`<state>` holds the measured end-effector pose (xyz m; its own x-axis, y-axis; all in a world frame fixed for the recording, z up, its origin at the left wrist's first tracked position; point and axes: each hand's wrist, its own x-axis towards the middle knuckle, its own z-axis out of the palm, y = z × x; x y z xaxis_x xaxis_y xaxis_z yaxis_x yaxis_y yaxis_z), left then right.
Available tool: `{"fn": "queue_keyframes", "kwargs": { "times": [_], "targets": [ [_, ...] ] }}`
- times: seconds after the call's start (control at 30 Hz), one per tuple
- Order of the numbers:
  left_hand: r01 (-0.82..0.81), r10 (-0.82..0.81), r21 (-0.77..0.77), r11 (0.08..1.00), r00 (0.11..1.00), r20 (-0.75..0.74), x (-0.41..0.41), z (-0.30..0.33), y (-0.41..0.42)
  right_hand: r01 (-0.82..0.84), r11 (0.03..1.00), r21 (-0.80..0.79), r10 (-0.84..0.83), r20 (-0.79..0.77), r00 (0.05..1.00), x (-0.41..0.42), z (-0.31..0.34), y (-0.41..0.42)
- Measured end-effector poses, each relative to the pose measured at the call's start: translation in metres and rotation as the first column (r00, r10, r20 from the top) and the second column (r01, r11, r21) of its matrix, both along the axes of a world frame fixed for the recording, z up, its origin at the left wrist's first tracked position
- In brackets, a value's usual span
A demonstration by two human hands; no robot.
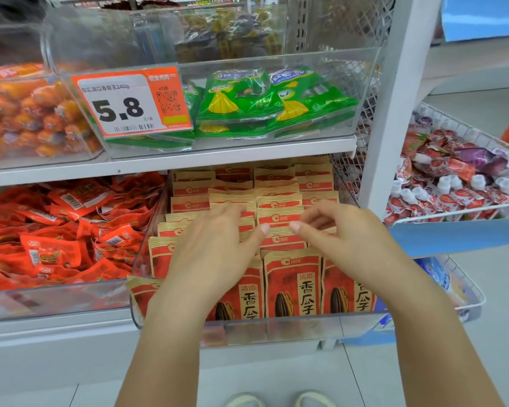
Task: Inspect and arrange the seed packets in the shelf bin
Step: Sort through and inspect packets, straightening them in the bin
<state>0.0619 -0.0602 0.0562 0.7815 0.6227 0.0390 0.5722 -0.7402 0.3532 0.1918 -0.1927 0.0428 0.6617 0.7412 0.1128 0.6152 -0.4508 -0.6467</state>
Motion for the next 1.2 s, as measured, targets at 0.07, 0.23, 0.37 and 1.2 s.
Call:
{"fn": "queue_keyframes", "kwargs": {
  "times": [0.07,0.23,0.37,1.2],
  "targets": [
    [0.013,-0.007,0.050,0.999,0.994,-0.109,0.011,-0.007,0.000,0.025,0.998,0.063,-0.025,0.014,1.000,-0.001,0.001,0.000],
    [0.004,0.013,0.109,0.994,0.987,-0.158,0.055,-0.009,0.030,0.003,1.000,-0.003,-0.003,0.008,1.000,0.000,-0.001,0.004],
    [0.022,0.021,0.168,0.986,0.969,-0.247,0.069,-0.012,0.073,-0.008,1.000,0.008,0.008,0.002,1.000,-0.001,0.002,0.013],
    [0.076,-0.081,-0.058,0.995,0.994,-0.080,0.086,-0.019,0.113,-0.179,0.969,-0.173,0.209,0.178,0.961,-0.022,-0.013,0.088]
  ]
}}
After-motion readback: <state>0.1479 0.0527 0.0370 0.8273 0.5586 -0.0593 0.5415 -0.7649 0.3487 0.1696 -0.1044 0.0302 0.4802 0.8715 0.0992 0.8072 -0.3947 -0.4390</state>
